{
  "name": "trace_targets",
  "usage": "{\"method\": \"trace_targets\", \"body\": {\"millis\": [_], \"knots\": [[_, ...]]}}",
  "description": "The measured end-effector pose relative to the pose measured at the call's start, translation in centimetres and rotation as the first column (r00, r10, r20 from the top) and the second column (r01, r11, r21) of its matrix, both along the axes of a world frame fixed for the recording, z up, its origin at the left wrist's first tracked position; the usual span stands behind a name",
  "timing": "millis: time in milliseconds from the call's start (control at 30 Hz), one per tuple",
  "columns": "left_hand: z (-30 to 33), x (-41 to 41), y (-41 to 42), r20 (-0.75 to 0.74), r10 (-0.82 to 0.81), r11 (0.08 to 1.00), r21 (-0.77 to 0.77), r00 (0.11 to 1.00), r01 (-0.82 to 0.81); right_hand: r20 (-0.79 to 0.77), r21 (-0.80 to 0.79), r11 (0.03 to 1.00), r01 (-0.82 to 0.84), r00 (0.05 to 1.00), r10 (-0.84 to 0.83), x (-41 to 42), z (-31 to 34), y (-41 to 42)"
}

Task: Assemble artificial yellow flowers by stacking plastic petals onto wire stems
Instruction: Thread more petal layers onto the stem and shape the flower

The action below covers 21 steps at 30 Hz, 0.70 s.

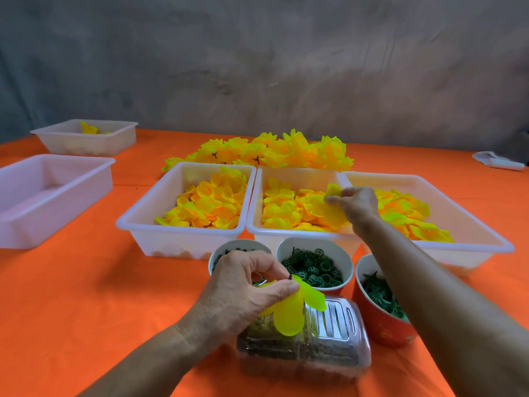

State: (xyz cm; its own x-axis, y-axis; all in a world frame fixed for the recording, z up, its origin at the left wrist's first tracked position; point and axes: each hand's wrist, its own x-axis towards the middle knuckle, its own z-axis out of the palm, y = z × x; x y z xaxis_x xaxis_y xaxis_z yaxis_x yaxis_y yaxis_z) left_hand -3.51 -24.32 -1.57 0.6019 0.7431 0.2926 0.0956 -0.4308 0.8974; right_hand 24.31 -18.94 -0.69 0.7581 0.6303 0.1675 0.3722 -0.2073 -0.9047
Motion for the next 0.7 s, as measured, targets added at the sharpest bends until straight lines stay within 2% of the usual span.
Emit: {"method": "trace_targets", "body": {"millis": [100, 233, 333, 500, 567, 700], "knots": [[0.0, 0.0, 0.1, 0.002, 0.001, 1.0, 0.002, 1.0, -0.001, -0.173, 0.181, 0.984, 0.002, 0.985, 0.029, 1.2, 0.8, -0.6], [0.0, 0.0, 0.1, 0.009, -0.002, 1.0, -0.002, 1.0, 0.002, -0.175, 0.289, 0.957, 0.026, 0.984, 0.026, 2.7, 1.4, -1.5], [0.0, 0.1, 0.1, 0.02, -0.002, 1.0, -0.006, 1.0, 0.002, -0.109, 0.228, 0.974, -0.006, 0.994, 0.032, 2.9, 1.0, -1.7], [0.0, 0.1, 0.2, 0.018, -0.019, 1.0, -0.011, 1.0, 0.019, 0.039, 0.064, 0.973, -0.223, 0.975, 0.221, 1.5, -0.3, -1.2], [0.0, 0.0, 0.3, 0.012, -0.03, 1.0, -0.007, 0.999, 0.03, 0.084, 0.009, 0.967, -0.255, 0.964, 0.254, 0.9, -0.8, -0.8], [-0.1, 0.0, 0.3, 0.016, -0.044, 0.999, -0.002, 0.999, 0.045, 0.082, 0.008, 0.963, -0.268, 0.96, 0.267, 0.5, -1.3, -0.2]]}}
